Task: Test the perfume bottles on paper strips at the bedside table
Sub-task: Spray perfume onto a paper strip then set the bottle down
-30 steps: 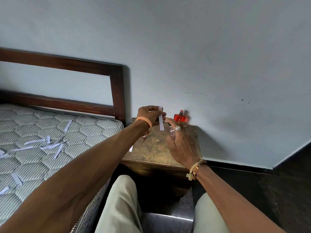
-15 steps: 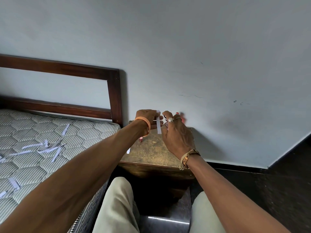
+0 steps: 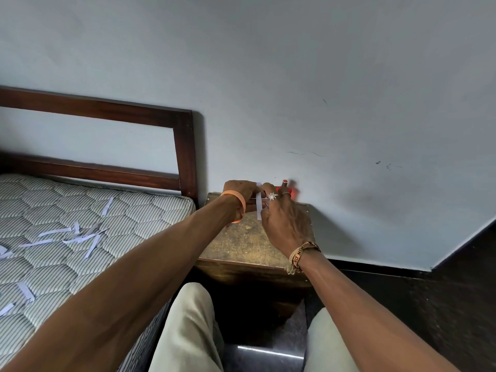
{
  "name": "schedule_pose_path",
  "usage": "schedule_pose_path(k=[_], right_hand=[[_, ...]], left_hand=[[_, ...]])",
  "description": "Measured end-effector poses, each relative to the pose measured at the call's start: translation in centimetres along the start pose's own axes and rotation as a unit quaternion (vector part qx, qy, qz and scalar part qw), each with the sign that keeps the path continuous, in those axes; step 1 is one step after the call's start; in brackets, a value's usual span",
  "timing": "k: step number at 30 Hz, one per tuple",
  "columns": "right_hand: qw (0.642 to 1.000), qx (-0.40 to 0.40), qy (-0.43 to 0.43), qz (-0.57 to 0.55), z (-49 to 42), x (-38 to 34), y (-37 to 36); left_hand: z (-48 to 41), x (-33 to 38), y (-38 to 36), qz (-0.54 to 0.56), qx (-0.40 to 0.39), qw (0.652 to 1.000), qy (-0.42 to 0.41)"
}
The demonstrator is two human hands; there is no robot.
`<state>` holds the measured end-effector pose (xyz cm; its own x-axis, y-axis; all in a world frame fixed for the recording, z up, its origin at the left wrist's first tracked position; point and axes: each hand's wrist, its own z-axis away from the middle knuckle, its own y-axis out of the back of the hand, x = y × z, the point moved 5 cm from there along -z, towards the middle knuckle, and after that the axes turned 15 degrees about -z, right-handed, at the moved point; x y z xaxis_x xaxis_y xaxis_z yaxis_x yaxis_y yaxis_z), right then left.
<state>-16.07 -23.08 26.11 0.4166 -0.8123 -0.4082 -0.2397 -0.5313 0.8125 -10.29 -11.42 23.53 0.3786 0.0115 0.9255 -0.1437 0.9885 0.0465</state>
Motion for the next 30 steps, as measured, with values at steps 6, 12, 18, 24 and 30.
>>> schedule_pose_path(k=[6,12,18,24,30], right_hand=[[0.994,0.045,-0.013,-0.102,-0.1,0.8,-0.4],[0.996,0.049,-0.014,-0.070,0.0,0.9,-0.6],[0.995,0.033,-0.001,-0.097,0.0,1.3,-2.1],[0.997,0.020,-0.010,-0.070,-0.1,2.3,-3.2],[0.999,0.001,0.011,-0.033,-0.3,2.2,-3.3]], left_hand=[[-0.4,-0.4,0.1,0.001,-0.007,1.000,0.001],[-0.9,-1.0,-0.1,0.001,-0.003,1.000,0.003],[-1.2,-1.0,0.1,0.010,0.006,1.000,0.003],[-1.6,-1.2,0.3,0.014,0.005,1.000,0.013],[-2.3,-2.0,0.4,0.017,0.010,1.000,0.016]])
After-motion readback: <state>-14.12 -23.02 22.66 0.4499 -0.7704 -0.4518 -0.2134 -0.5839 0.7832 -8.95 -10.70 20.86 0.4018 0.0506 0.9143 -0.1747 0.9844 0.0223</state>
